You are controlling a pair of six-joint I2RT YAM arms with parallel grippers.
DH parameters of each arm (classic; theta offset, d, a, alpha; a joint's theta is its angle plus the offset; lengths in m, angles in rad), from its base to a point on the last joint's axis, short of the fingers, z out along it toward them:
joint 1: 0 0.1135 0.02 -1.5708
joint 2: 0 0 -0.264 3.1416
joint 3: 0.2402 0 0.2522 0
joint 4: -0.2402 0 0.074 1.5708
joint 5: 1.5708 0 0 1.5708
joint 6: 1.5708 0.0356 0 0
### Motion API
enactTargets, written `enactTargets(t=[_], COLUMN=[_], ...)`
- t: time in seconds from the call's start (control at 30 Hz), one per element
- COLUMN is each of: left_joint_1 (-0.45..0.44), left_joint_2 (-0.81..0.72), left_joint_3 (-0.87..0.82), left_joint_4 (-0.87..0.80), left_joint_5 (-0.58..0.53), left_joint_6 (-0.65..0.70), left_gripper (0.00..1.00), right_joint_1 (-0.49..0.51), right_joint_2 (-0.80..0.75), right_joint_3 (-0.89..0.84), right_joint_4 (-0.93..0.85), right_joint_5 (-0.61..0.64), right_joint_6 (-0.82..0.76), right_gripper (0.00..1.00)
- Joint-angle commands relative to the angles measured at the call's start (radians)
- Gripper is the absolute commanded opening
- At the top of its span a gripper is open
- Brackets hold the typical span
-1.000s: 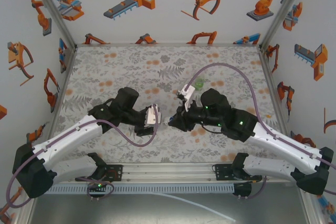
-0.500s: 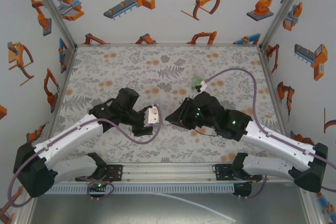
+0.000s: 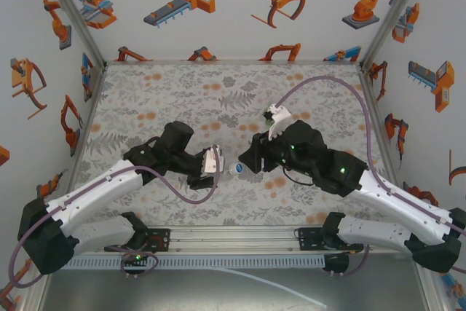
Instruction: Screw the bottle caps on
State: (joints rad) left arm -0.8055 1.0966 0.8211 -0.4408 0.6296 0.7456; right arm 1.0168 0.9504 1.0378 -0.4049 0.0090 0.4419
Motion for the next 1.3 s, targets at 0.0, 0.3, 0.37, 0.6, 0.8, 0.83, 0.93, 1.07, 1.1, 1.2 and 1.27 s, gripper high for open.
enactTargets(t=[0.0, 0.3, 0.37, 0.6, 0.8, 0.83, 0.93, 1.07, 1.1, 1.2, 1.27], left_joint_1=[-0.003, -0.004, -0.004, -0.005, -0.005, -0.005, -0.004, -0.004, -0.005, -0.004, -0.005], left_joint_2=[-0.011, -0.017, -0.019, -0.013, -0.016, -0.014, -0.014, -0.015, -0.014, -0.014, -0.014], left_joint_3=[0.023, 0.020, 0.019, 0.023, 0.021, 0.021, 0.023, 0.023, 0.022, 0.023, 0.023], left_joint_4=[0.008, 0.007, 0.007, 0.006, 0.005, 0.004, 0.004, 0.002, 0.004, 0.003, 0.003], left_joint_5=[0.047, 0.061, 0.066, 0.079, 0.076, 0.077, 0.077, 0.073, 0.073, 0.074, 0.074], left_joint_6=[0.015, 0.023, 0.024, 0.024, 0.023, 0.023, 0.023, 0.024, 0.023, 0.023, 0.023], left_gripper=[0.00, 0.00, 0.00, 0.00, 0.00, 0.00, 0.00, 0.00, 0.00, 0.00, 0.00], right_joint_1=[-0.001, 0.003, 0.005, 0.005, 0.006, 0.006, 0.006, 0.006, 0.005, 0.009, 0.011], right_joint_2=[-0.006, 0.015, 0.020, 0.047, 0.053, 0.053, 0.046, 0.043, 0.042, 0.039, 0.034], right_joint_3=[0.052, 0.040, 0.035, 0.027, 0.008, 0.005, -0.003, -0.015, -0.014, -0.018, -0.030], right_joint_4=[0.048, -0.020, -0.019, -0.003, 0.002, 0.003, 0.003, 0.005, 0.008, 0.035, 0.076], right_joint_5=[-0.233, -0.474, -0.465, -0.441, -0.436, -0.437, -0.432, -0.417, -0.417, -0.416, -0.394], right_joint_6=[-0.397, -0.784, -0.801, -0.807, -0.809, -0.809, -0.809, -0.796, -0.791, -0.750, -0.674], right_gripper=[0.48, 0.48, 0.47, 0.42, 0.40, 0.40, 0.39, 0.39, 0.39, 0.29, 0.21])
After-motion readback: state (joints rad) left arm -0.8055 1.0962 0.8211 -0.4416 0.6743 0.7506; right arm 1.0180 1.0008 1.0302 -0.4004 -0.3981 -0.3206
